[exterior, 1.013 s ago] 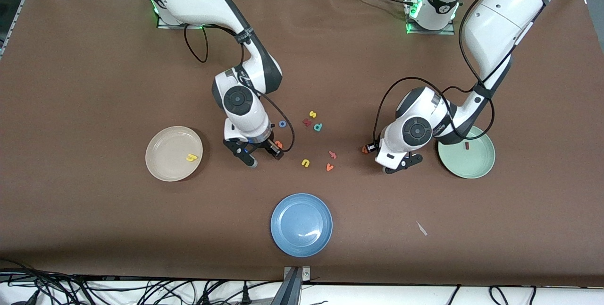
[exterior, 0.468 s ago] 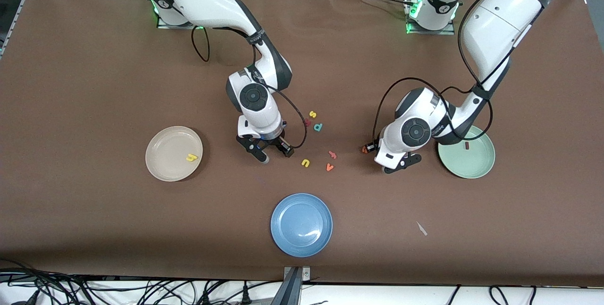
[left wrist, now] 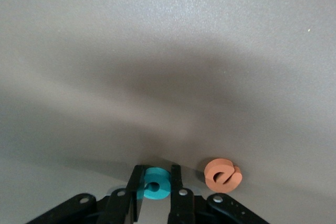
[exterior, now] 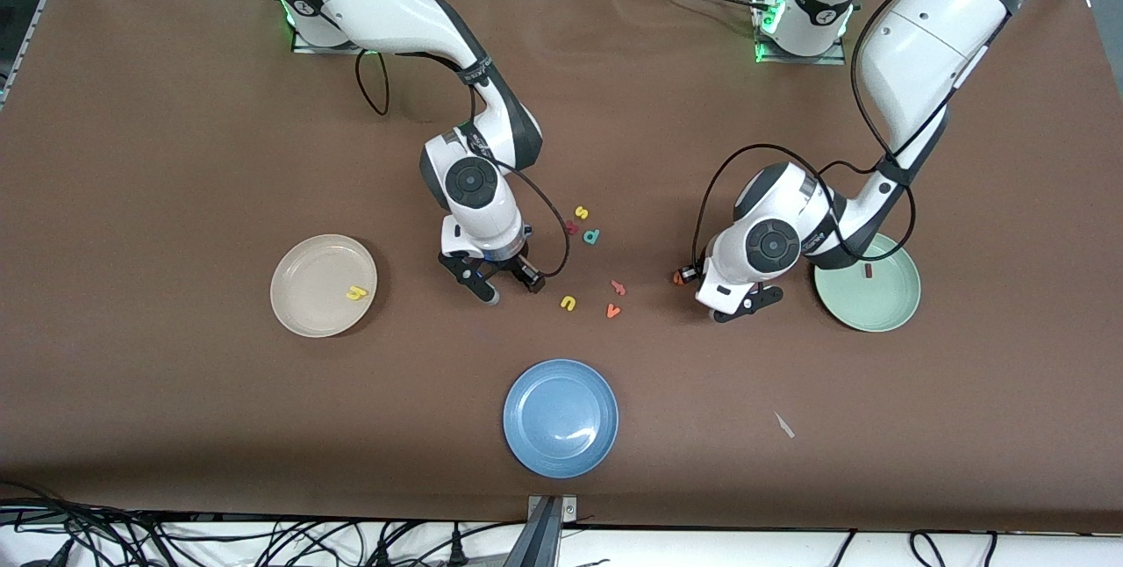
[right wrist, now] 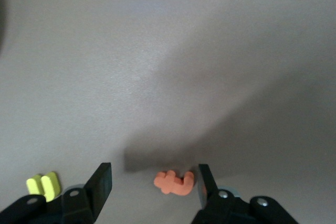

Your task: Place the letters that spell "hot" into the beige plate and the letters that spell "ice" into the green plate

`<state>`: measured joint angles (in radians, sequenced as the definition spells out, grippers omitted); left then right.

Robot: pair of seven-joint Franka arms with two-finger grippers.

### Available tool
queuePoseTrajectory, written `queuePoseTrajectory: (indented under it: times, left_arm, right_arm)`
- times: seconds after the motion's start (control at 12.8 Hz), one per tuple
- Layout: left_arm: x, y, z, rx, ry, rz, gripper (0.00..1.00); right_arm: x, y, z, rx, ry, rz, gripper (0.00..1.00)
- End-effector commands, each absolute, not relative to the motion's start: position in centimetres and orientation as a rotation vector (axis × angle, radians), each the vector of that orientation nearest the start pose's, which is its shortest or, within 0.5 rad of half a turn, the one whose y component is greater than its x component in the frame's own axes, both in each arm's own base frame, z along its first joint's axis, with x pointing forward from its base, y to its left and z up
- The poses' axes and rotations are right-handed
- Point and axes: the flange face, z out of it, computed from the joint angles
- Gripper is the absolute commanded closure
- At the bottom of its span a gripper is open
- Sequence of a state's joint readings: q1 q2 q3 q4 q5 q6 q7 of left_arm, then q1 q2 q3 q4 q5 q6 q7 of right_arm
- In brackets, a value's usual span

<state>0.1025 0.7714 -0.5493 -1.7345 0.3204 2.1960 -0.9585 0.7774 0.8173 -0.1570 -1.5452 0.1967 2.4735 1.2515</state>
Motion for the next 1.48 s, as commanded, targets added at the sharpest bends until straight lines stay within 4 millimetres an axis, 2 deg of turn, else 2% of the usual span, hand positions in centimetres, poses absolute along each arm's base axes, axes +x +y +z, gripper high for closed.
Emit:
queuePoseTrajectory:
  times: [0.0,0.16,0.31,0.55,0.7,0.86,1.01,1.17,1.25,1.4]
  left_arm:
    - [59.8,-23.3,17.7,-3.047,-0.518,0.331,0.99]
    - [60.5,-20.9,20.2,-3.013,-0.446,0.379,1.00]
    - [61.0,-17.1,23.1,-3.000,-0.331,0.450,1.00]
    - [61.3,-8.2,26.7,-3.014,-0.094,0.596,1.00]
    - [61.2,-3.2,26.4,-3.029,0.003,0.651,1.00]
    - [61.2,0.6,25.6,-3.058,0.079,0.671,1.00]
    - [61.2,1.7,23.6,-3.039,0.132,0.675,1.00]
    - [61.1,2.7,20.5,-3.054,0.127,0.690,0.97]
    - [61.0,3.3,20.4,-3.054,0.118,0.687,0.86]
    - [61.2,3.2,21.0,-3.052,0.121,0.676,0.01]
  right_arm:
    - [56.7,42.8,17.1,-2.841,1.094,-0.076,0.25]
    - [56.3,43.0,16.6,-2.845,1.086,-0.079,0.26]
    - [56.3,43.0,16.3,-2.845,1.089,-0.080,0.27]
    - [55.7,43.8,15.9,-2.844,1.069,-0.086,0.28]
    - [55.6,43.9,15.8,-2.847,1.067,-0.085,0.29]
    - [55.6,43.9,15.7,-2.849,1.067,-0.085,0.31]
    - [55.6,43.8,15.7,-2.852,1.063,-0.089,0.37]
    - [55.6,43.8,15.7,-2.856,1.056,-0.093,0.51]
    - [55.6,43.8,15.7,-2.860,1.048,-0.093,0.60]
    - [55.7,43.7,15.7,-2.869,1.029,-0.094,0.76]
